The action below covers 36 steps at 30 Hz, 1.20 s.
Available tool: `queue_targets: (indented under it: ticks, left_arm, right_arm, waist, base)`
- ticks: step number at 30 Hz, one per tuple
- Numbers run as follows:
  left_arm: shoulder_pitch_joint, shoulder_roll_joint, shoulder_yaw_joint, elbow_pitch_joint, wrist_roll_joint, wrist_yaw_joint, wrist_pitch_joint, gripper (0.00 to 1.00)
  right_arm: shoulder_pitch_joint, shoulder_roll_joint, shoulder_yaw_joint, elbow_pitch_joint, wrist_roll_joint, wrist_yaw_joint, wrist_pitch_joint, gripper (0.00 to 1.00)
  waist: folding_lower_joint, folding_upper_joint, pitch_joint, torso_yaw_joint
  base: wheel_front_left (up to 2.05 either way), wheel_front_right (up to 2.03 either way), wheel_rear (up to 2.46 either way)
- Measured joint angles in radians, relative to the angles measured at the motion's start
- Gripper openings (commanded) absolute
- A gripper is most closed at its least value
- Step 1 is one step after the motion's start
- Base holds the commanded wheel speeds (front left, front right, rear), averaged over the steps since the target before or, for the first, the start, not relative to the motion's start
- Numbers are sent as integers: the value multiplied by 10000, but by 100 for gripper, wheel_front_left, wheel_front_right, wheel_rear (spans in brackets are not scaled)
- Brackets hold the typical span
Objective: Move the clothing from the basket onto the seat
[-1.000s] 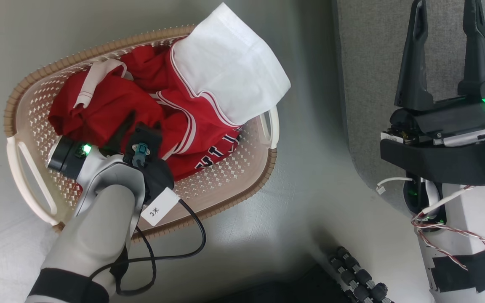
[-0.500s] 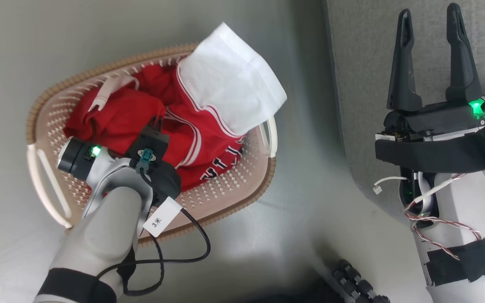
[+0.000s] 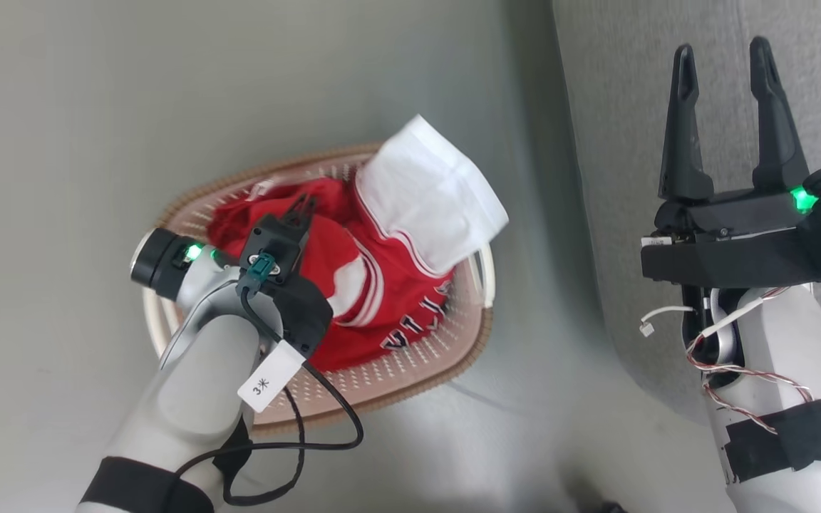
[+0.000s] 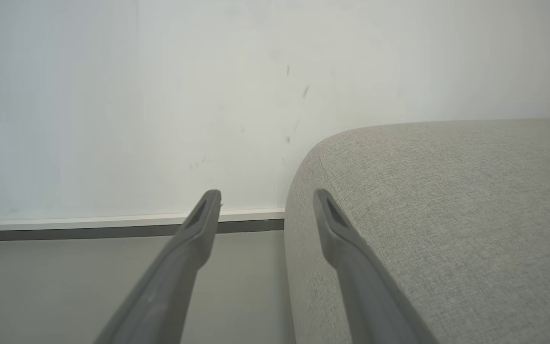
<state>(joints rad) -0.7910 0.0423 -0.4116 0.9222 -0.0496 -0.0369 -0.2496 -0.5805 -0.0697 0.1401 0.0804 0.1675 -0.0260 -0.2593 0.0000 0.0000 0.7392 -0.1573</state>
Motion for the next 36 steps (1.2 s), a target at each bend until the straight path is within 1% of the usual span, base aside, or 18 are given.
queue_targets:
  ticks: [3,7,11,13,17,18,31,32,36]
  left_arm:
    - [7,13,-291,-355,-207,-209,-2,0]
    - [8,-15,-803,-997,-685,-341,-2,0]
    - [5,-15,-1049,-1540,-930,-353,-2,0]
    - [5,-23,-1141,-1730,-1149,-437,-2,0]
    - [5,-25,-1210,-1998,-1423,-439,-4,0]
    - [5,-25,-1287,-2102,-1467,-487,-4,0]
    - [47,-40,-1716,-2391,-2372,-525,-4,0]
    - [47,-40,-1716,-2391,-2372,-525,-4,0]
    - [282,-42,-1848,-2401,-2589,-523,-4,0]
  right_arm:
    - [154,-13,-35,211,0,63,-2,100]
    - [495,-23,-36,533,0,180,0,100]
    - [808,-36,-46,807,0,265,2,100]
    - [926,-38,-46,945,0,278,2,100]
    - [1147,-33,0,1183,0,376,17,100]
    - [1249,-33,33,1302,0,449,17,100]
    - [2045,-10,430,2011,-38,763,25,100]
    - [2045,-10,430,2011,-38,763,25,100]
    - [2317,12,711,2240,-73,884,25,100]
  waist:
    - [0,0,-423,192]
    - [0,0,-1011,432]
    - [-1,-1,-1606,644]
    - [-1,-1,-1909,737]
    - [-2,0,-2518,888]
    - [-2,-1,-2826,946]
    - [-2,-2,-4815,1135]
    - [-2,-2,-4815,1135]
    - [-3,-2,-5415,1163]
  base:
    - [0,0,0]
    - [0,0,0]
    - [0,0,0]
    - [0,0,0]
    - [0,0,0]
    - [0,0,0]
    - [0,0,0]
    - [0,0,0]
    - [0,0,0]
